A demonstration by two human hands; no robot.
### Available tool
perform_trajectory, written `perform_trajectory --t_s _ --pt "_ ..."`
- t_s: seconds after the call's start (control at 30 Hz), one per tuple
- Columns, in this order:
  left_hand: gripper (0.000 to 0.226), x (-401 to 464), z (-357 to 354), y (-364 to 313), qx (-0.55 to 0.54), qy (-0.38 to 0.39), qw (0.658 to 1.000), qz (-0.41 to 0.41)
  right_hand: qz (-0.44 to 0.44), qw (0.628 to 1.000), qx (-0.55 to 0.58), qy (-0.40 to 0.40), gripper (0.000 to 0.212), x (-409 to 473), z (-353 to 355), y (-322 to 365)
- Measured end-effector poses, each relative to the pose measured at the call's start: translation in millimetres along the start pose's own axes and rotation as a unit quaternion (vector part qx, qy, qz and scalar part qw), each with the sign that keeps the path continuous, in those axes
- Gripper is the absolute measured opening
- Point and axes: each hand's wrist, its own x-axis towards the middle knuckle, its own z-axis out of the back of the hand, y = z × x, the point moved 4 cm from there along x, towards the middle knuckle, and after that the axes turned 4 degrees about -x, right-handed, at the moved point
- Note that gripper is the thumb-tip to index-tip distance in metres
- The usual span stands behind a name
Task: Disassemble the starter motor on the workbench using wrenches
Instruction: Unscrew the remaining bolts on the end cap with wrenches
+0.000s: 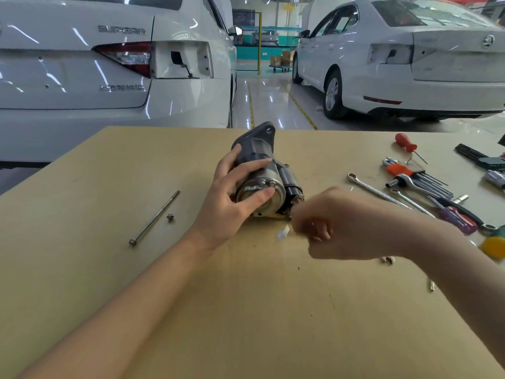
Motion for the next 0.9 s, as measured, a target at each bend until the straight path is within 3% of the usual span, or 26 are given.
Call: perform_trajectory --t_s 0.03,0.07,0.17,0.23,0.37,0.5,0.67,0.9 --pt "0.04 0.8 0.9 -0.4 -0.004 -0.003 1.0 -0.001 0.013 0.988 0.136 -0.067 0.015 -1.3 8.9 1.1" --pt "0.039 1.0 1.6 -0.2 -0.006 -0.004 1.0 0.001 0.029 0.95 0.278 -0.14 0.013 -2.7 16.7 -0.5" --pt "0.039 0.8 2.9 0.5 -0.006 0.002 1.0 0.011 0.001 0.756 0.58 -0.305 0.012 -1.5 14.2 -15.5" --pt "0.039 0.9 3.6 0.1 -0.008 0.004 1.0 0.011 -0.058 0.654 0.676 -0.335 0.012 3.1 -4.3 -25.0" --pt "0.042 0.1 3.6 -0.9 -0.011 0.013 1.0 0.012 -0.119 0.551 0.758 -0.327 0.015 5.6 -29.0 -34.4" --pt "0.036 -0.2 3.9 0.4 -0.018 0.009 1.0 0.013 -0.125 0.523 0.778 -0.324 0.013 5.9 -36.6 -39.2" --pt "0.027 1.2 3.2 1.8 -0.012 -0.008 1.0 0.006 -0.133 0.54 0.766 -0.323 0.012 7.2 -43.0 -40.6" --pt "0.042 0.3 4.1 5.0 -0.003 -0.006 1.0 0.001 -0.127 0.503 0.794 -0.317 0.01 8.9 -49.4 -37.3"
